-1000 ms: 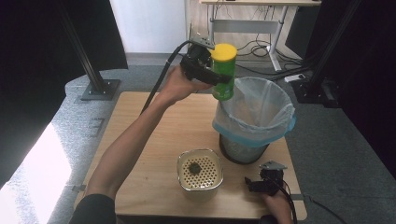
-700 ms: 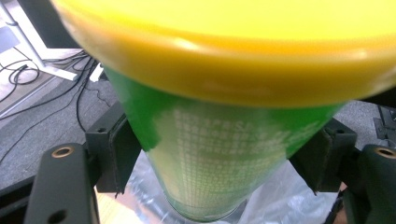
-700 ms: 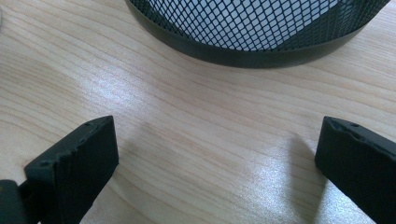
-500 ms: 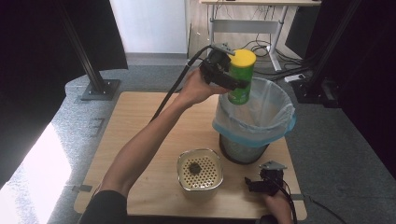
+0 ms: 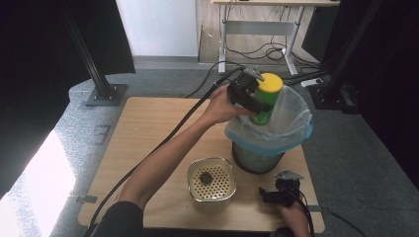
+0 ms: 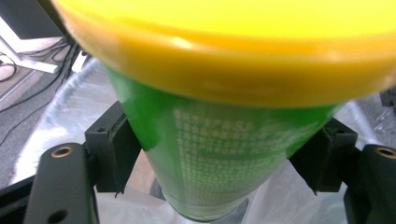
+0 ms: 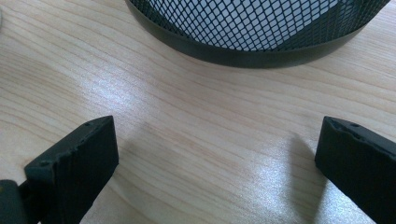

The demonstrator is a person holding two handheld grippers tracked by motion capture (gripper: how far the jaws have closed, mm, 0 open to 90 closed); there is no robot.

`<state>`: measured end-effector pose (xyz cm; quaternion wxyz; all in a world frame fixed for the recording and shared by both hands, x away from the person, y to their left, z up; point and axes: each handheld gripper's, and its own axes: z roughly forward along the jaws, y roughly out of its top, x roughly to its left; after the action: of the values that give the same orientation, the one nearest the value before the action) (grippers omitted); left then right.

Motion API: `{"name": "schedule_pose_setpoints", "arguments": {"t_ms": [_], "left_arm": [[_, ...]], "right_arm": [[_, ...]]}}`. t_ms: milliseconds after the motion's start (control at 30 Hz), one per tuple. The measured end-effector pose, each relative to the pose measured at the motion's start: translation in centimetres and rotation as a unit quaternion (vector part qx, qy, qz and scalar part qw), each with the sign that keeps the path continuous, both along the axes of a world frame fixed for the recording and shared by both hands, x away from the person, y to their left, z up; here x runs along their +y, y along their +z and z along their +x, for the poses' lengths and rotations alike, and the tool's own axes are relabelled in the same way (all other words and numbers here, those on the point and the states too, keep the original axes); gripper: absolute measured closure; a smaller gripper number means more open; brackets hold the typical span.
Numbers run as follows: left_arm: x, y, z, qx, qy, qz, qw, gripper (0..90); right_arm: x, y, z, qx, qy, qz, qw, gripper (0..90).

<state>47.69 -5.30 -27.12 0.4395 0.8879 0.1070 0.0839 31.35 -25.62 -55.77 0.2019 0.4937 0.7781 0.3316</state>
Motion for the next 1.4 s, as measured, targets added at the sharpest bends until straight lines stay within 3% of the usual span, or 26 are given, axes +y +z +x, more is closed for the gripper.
{"name": "schedule_pose_setpoints", "arguments": {"t_ms": [133, 333, 433, 567, 767, 867, 1133, 1400], "left_arm": [[-0.5, -1.2, 0.0, 0.004, -0.001, 0.01, 0.9999, 24.2], [-0.6, -2.0, 0.0, -0.003, 0.005, 0.021, 0.9998, 23.3], [-0.3, -2.0, 0.3, 0.01, 0.015, 0.014, 0.9997, 13.5], [0.3, -1.7, 0.5, 0.011, 0.022, 0.017, 0.9996, 8.3], [2.3, -0.9, 0.4, 0.023, 0.02, -0.014, 0.9994, 2.2], [3.3, -0.4, 0.2, 0.013, 0.023, -0.012, 0.9996, 0.0], [6.0, 0.4, -0.3, -0.004, 0.022, -0.029, 0.9993, 0.0], [9.5, 0.1, -0.9, -0.023, 0.037, -0.041, 0.9982, 0.0]], "right_arm": [[0.0, 0.0, 0.0, 0.0, 0.001, 0.0, 1.0, 0.0], [0.0, 0.0, 0.0, 0.0, 0.0, 0.0, 1.0, 0.0], [0.0, 0.0, 0.0, 0.001, 0.0, 0.0, 1.0, 0.0], [0.0, 0.0, 0.0, 0.001, 0.002, 0.0, 1.0, 0.0], [0.0, 0.0, 0.0, 0.001, 0.004, -0.001, 1.0, 0.0], [0.0, 0.0, 0.0, 0.001, 0.003, 0.0, 1.0, 0.0], [0.0, 0.0, 0.0, 0.0, 0.004, -0.001, 1.0, 0.0], [0.0, 0.0, 0.0, 0.0, 0.004, -0.002, 1.0, 0.0]]}}
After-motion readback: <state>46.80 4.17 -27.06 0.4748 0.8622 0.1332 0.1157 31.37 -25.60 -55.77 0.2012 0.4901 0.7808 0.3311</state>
